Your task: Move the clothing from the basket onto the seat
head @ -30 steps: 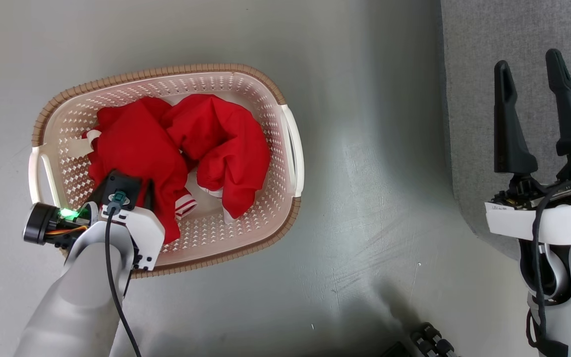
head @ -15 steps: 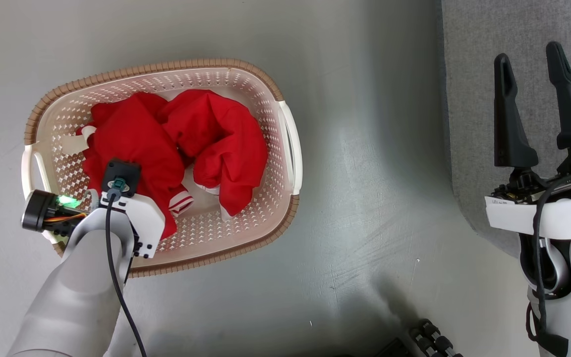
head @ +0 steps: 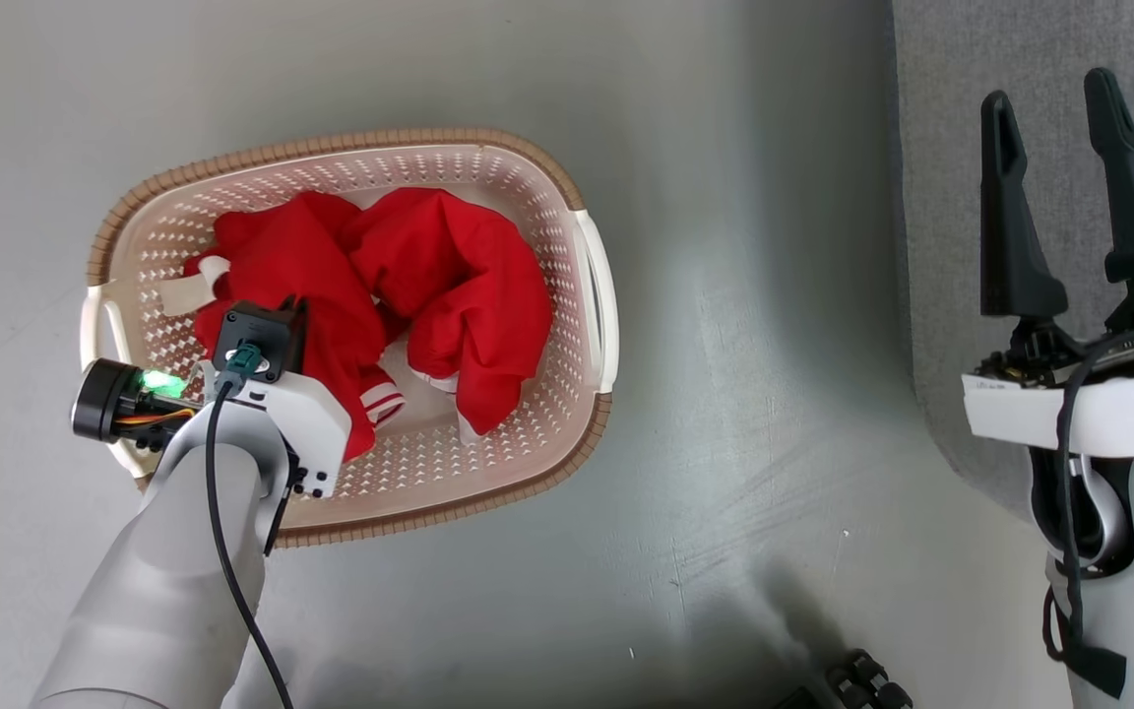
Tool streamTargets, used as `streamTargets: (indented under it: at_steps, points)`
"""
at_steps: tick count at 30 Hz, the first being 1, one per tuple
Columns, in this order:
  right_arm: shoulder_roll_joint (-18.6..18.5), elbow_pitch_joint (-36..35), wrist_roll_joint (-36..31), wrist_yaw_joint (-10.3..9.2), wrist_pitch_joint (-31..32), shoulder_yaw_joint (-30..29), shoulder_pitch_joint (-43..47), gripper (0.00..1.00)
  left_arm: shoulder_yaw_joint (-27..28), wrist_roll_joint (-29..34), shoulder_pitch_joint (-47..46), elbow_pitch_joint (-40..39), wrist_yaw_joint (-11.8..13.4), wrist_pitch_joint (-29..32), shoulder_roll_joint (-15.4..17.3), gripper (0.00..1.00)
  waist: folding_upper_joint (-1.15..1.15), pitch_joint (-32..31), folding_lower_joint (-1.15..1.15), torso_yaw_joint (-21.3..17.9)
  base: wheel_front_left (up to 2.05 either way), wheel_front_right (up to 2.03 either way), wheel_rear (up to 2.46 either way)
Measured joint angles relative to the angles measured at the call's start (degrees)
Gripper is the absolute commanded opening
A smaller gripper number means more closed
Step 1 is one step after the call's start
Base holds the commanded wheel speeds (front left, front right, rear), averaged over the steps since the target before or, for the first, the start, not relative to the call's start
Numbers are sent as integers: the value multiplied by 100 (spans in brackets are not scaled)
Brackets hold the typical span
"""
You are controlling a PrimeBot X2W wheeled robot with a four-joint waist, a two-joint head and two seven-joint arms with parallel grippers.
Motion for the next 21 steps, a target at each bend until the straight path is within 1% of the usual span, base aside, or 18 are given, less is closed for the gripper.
streamTargets:
  at_steps: [3,10,13,21]
  points:
    - [-3,13,-2,0,0,4,-77,100,9,-42,9,-65,-16,-12,-22,0,0,-42,0,31,0,0,0]
    - [-8,137,-77,0,0,33,-85,100,45,-205,42,-438,-191,-35,-60,0,0,-239,0,151,0,0,0]
    - [-8,178,-104,0,0,44,-85,100,89,-257,121,-861,-205,-35,-64,0,0,-345,0,208,0,0,0]
    - [-12,318,-155,0,-1,57,-95,100,210,-368,373,-1965,-348,-35,-73,0,0,-681,0,369,0,0,0]
